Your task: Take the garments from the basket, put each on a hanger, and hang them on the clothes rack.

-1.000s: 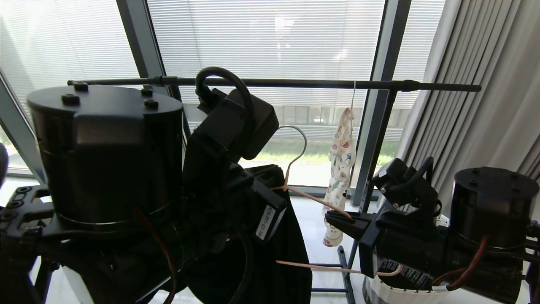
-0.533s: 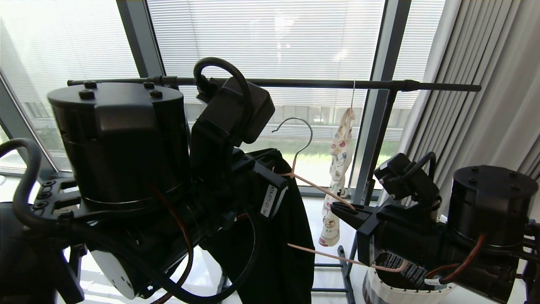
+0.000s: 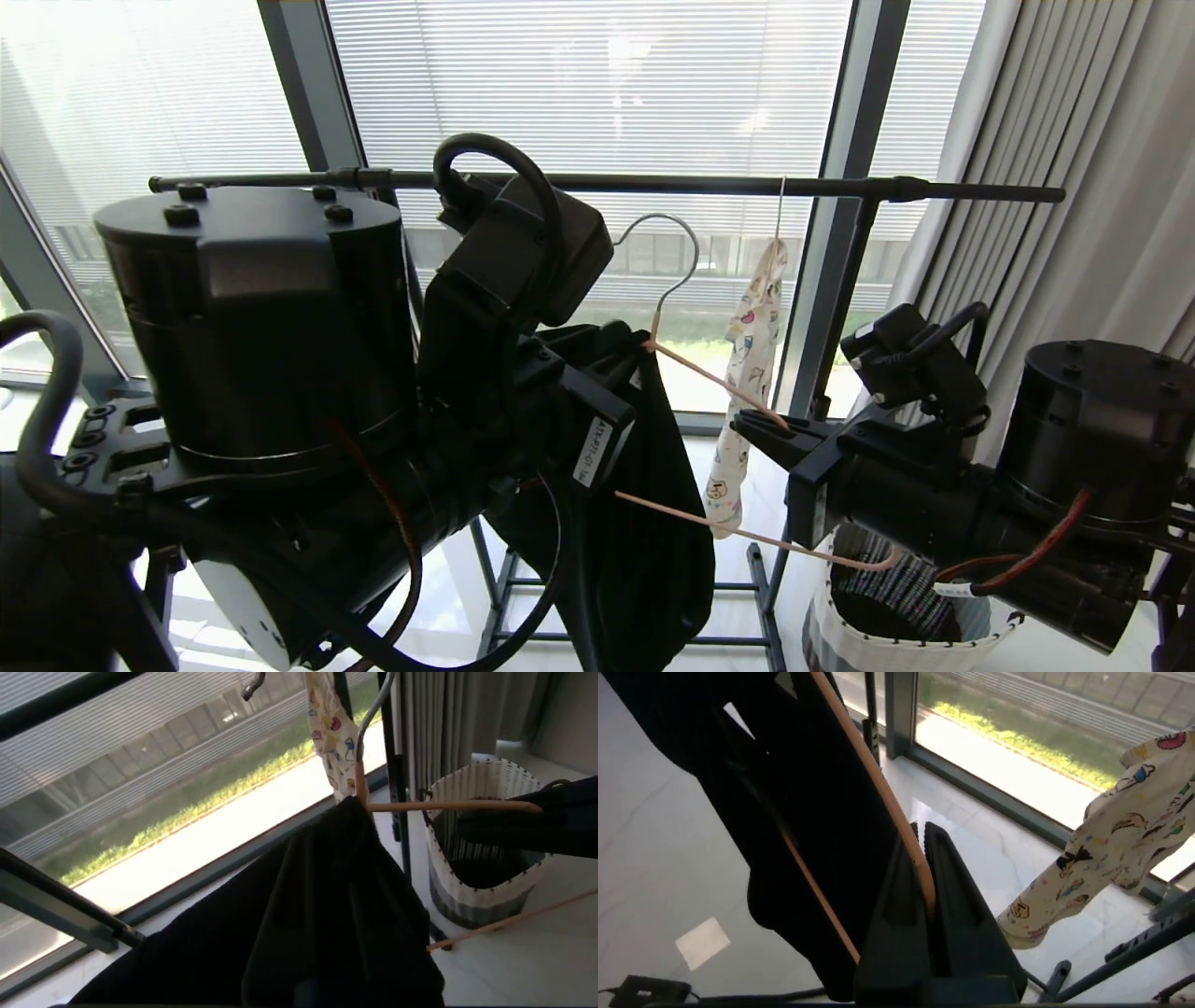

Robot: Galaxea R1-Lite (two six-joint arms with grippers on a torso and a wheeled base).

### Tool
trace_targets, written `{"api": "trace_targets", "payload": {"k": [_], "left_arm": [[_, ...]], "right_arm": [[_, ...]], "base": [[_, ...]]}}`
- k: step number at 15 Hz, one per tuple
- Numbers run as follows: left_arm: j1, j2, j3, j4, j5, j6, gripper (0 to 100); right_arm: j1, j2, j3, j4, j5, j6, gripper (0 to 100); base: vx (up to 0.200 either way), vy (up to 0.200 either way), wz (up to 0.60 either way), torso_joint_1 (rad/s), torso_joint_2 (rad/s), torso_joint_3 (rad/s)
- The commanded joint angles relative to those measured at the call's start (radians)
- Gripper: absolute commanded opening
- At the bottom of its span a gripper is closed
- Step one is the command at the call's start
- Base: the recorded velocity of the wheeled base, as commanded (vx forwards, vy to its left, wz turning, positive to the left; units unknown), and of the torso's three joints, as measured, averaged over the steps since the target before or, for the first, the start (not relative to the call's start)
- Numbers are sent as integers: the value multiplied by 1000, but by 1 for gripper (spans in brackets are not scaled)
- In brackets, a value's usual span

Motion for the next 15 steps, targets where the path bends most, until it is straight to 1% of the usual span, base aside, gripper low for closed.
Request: {"api": "trace_targets", "payload": {"k": [1, 2, 3, 5, 6, 8, 9, 10, 13, 14, 15], "left_arm": [[0, -3, 0, 0, 1, 0, 100], [2, -19, 3, 0, 1, 0, 100], [3, -26, 9, 2, 1, 0, 100], [11, -65, 43, 2, 1, 0, 100], [17, -92, 75, 2, -1, 0, 100], [17, -149, 146, 0, -10, -1, 100], [14, -172, 165, -1, -21, -3, 100], [14, -194, 182, -1, -55, -3, 100], [16, -261, 256, 2, -222, -1, 100], [17, -278, 296, 3, -320, -3, 100], [31, -289, 323, 3, -411, -1, 100]], "right_arm": [[0, -9, -1, -8, -3, -9, 0], [0, -21, 7, -39, -4, -60, 0], [0, -32, 14, -46, -4, -89, 0], [0, -60, 37, -48, -3, -133, 0], [-1, -78, 56, -48, -3, -138, 0], [-23, -124, 131, -48, 4, -168, 0], [-35, -143, 171, -48, 20, -187, 0], [-40, -161, 202, -48, 57, -199, 0], [-81, -196, 241, -48, 146, -293, 0], [-82, -213, 251, -48, 171, -320, 0], [-82, -227, 263, -48, 178, -340, 0]], "base": [[0, 0, 0, 0, 0, 0], [0, 0, 0, 0, 0, 0], [0, 0, 0, 0, 0, 0], [0, 0, 0, 0, 0, 0], [0, 0, 0, 0, 0, 0], [0, 0, 0, 0, 0, 0], [0, 0, 0, 0, 0, 0], [0, 0, 0, 0, 0, 0], [0, 0, 0, 0, 0, 0], [0, 0, 0, 0, 0, 0], [0, 0, 0, 0, 0, 0]]}}
